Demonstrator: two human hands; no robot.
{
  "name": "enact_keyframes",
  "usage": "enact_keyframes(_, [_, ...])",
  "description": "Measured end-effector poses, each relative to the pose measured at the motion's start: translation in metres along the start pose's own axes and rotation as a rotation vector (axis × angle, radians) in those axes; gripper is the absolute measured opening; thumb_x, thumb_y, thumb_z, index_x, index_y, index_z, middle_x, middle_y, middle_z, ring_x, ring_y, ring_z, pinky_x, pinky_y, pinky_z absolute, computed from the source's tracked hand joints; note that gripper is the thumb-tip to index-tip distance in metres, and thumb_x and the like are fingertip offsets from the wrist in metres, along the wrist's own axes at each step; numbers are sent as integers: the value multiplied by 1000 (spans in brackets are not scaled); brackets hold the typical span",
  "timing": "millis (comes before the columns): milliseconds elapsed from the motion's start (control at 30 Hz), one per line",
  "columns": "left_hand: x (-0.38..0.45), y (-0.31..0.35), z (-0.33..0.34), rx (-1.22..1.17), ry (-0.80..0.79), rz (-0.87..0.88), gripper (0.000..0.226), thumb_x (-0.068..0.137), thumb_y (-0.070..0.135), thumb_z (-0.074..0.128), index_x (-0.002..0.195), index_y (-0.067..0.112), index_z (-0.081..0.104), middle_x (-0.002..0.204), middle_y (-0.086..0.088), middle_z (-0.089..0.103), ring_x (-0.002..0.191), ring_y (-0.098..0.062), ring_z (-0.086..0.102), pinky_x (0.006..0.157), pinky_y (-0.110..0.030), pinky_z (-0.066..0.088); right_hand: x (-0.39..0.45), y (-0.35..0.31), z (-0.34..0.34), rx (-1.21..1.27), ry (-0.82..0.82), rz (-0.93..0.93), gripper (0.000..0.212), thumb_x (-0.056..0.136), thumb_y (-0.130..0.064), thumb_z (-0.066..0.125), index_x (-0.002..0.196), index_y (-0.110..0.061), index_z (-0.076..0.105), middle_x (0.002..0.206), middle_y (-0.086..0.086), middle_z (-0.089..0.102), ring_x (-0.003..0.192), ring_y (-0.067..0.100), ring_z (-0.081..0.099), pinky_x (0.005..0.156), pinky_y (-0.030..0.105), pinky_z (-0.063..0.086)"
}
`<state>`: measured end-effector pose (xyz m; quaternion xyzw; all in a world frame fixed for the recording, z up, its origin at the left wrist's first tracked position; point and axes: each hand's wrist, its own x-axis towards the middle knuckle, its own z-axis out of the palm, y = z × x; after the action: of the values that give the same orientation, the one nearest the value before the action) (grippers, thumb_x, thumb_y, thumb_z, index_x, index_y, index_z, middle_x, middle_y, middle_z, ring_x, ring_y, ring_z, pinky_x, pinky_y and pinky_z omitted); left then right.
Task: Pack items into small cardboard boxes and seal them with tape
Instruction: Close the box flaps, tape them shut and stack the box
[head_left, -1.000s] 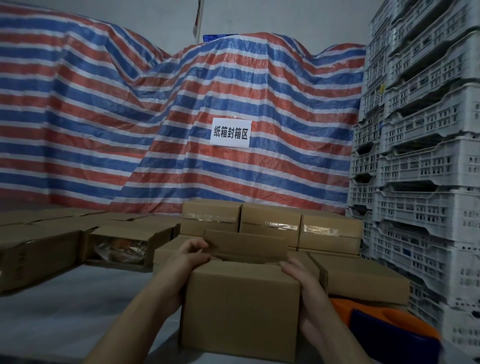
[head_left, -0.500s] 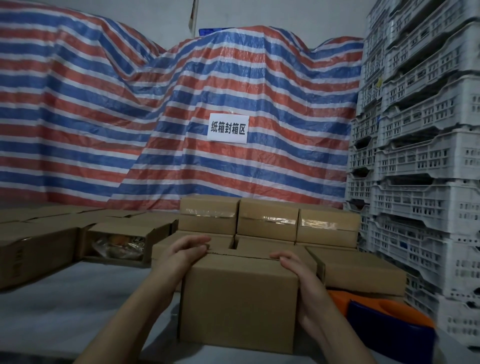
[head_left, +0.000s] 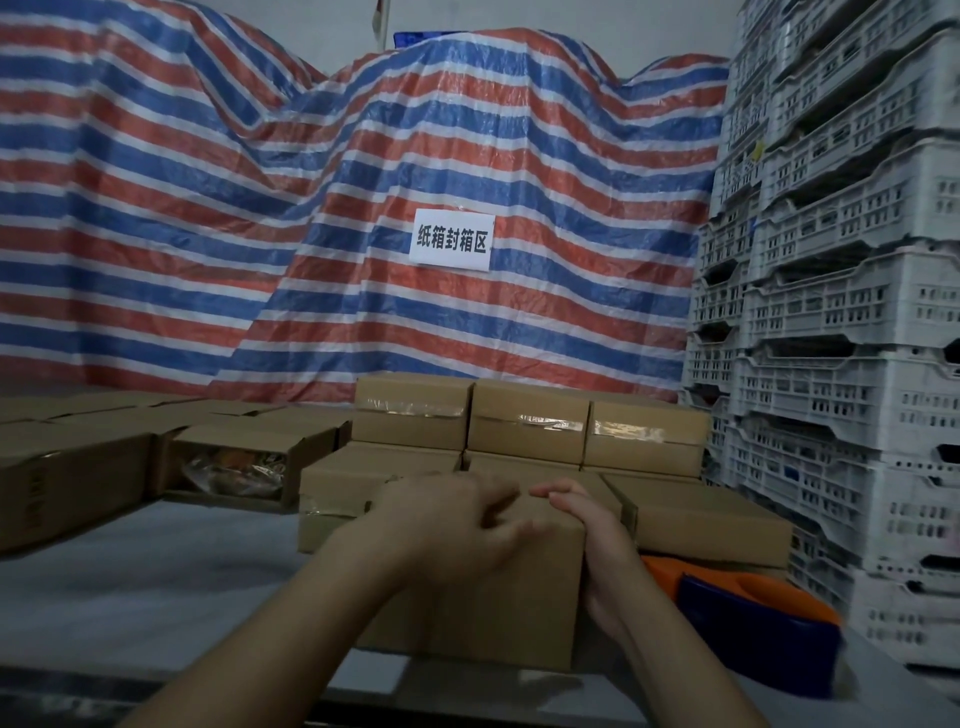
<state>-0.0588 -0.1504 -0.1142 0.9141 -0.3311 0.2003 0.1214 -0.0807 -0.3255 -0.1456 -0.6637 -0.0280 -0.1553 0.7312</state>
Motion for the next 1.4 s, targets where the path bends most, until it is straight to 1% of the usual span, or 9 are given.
enact_keyframes(133, [-3,-2,4,135,12,42,67,86,80,27,142,45,36,134,12,56,107,-8,56,86,-34,51,-5,-7,-3,-105,-55,5,23,103,-23,48,102,-20,71,117,15,65,101,31,63,67,34,53])
enact_keyframes(300, [-1,-7,8,121,-15,35,72,85,82,26,147,45,29,148,14,44,125,-10,48,96,-38,45,-18,-27,-56,-664,112,-321,13,102,-37,52,104,-48,58,111,-26,56,104,-5,54,72,17,42])
enact_keyframes(467, [2,-9,7,115,-25,26,73,84,82,29,147,46,29,145,15,47,121,-10,51,92,-36,47,-31,-21,-133,-1478,255,-65,37,89,-71,52,97,-35,55,92,-10,61,82,9,61,63,28,46])
enact_keyframes(700, [2,-6,4,83,-79,-11,79,79,87,28,146,47,28,139,15,52,108,-5,52,85,-32,45,-36,14,-143,-1766,466,-166,65,85,-84,32,66,-26,55,60,-8,56,51,4,51,43,23,33])
enact_keyframes(833, [1,-5,-9,-313,-169,-79,102,63,99,22,147,43,32,139,15,51,107,0,46,95,-34,40,-36,14,-138,-1707,545,-183,69,82,-87,29,60,-27,53,53,-8,50,46,4,46,40,22,30])
enact_keyframes(967, [0,-12,-20,-725,-154,-180,83,79,87,26,144,39,41,133,23,53,114,3,51,104,-32,35,-27,-31,-115,-1127,636,-298,77,73,-94,27,46,-26,50,36,-8,43,36,6,43,44,23,27])
enact_keyframes(1067, [-2,-18,-23,-847,-87,-205,73,86,80,27,135,33,53,110,33,58,100,12,53,88,-18,36,1,-83,-80,-735,444,-221,82,73,-91,41,53,-14,63,40,-3,56,37,12,54,52,28,39])
enact_keyframes(1167, [3,-19,-24,-959,59,-278,58,98,64,27,118,26,66,108,13,71,101,-1,64,94,-26,45,34,-115,-33,-490,111,-82,67,84,-76,54,86,-12,75,73,9,73,65,24,67,74,39,53])
enact_keyframes(1400, [15,-12,-39,-1311,136,-605,64,105,50,24,103,5,69,93,-11,76,91,-21,69,76,-34,51,82,-118,20,-495,-325,31,52,97,-54,56,120,-8,65,92,12,71,69,20,67,72,31,56])
